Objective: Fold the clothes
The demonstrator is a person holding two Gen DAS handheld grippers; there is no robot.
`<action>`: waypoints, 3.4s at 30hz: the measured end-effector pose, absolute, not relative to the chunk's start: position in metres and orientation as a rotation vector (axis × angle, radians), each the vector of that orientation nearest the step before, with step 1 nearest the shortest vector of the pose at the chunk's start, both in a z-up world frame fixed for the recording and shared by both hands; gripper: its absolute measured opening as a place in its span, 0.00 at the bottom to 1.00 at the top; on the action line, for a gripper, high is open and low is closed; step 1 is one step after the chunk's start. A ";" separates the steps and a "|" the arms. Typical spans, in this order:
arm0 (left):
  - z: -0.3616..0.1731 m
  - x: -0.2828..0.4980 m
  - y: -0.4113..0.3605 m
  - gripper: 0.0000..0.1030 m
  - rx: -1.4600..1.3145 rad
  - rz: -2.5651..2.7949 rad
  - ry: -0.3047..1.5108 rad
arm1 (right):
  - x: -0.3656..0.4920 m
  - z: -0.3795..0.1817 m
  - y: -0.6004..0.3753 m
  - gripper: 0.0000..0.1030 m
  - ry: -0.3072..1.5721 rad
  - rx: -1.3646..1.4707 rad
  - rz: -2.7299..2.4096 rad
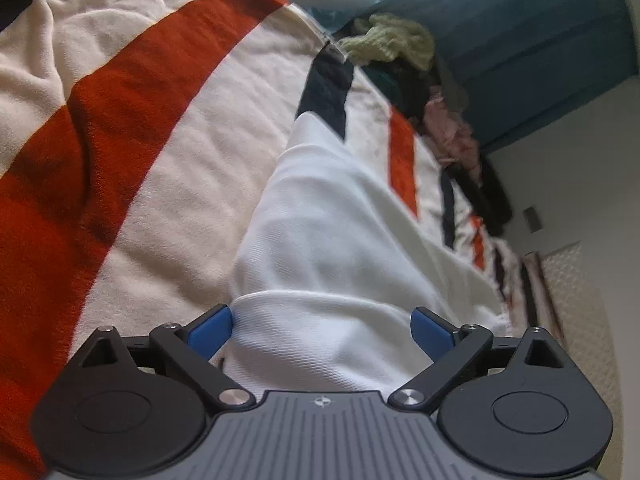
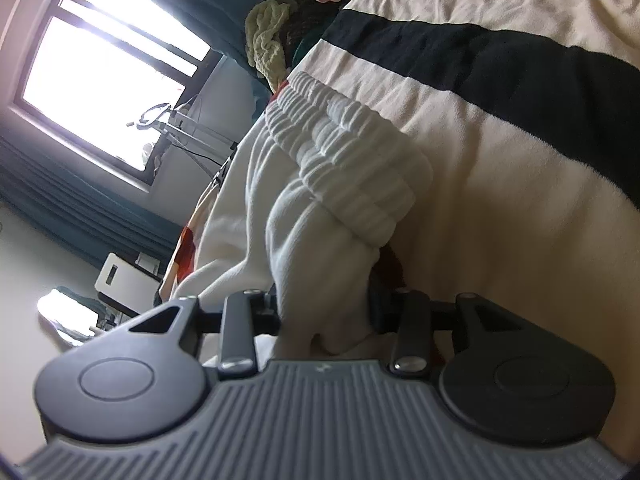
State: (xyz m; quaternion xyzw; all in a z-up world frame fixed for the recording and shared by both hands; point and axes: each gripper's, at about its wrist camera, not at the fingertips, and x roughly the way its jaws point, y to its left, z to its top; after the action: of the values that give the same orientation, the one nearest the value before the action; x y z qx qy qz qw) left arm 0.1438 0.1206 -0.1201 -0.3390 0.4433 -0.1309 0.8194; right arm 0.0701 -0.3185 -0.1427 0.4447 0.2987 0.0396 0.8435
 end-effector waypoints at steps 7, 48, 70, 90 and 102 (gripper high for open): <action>-0.132 0.141 0.121 0.79 -0.762 -0.252 0.970 | 0.065 -0.142 -0.316 0.40 0.622 0.929 0.083; -0.027 0.146 0.014 0.36 -0.720 -0.380 0.702 | 0.049 -0.040 -0.375 0.35 0.238 0.871 0.092; -0.018 0.387 -0.304 0.37 -0.484 -0.670 0.668 | 0.169 -0.026 -0.607 0.35 0.156 0.808 -0.149; -0.126 0.340 -0.260 0.50 -0.187 -0.643 0.736 | 0.104 -0.160 -0.556 0.38 0.417 1.039 -0.358; 0.015 0.233 -0.220 0.69 -0.061 -0.647 0.646 | 0.039 -0.016 -0.501 0.32 0.446 0.783 -0.383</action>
State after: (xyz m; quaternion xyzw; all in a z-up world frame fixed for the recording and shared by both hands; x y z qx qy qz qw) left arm 0.2325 -0.2203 0.0150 -0.0296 0.3120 -0.3121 0.8969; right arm 0.0388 -0.5013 -0.0159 0.3761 0.2141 -0.1842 0.8825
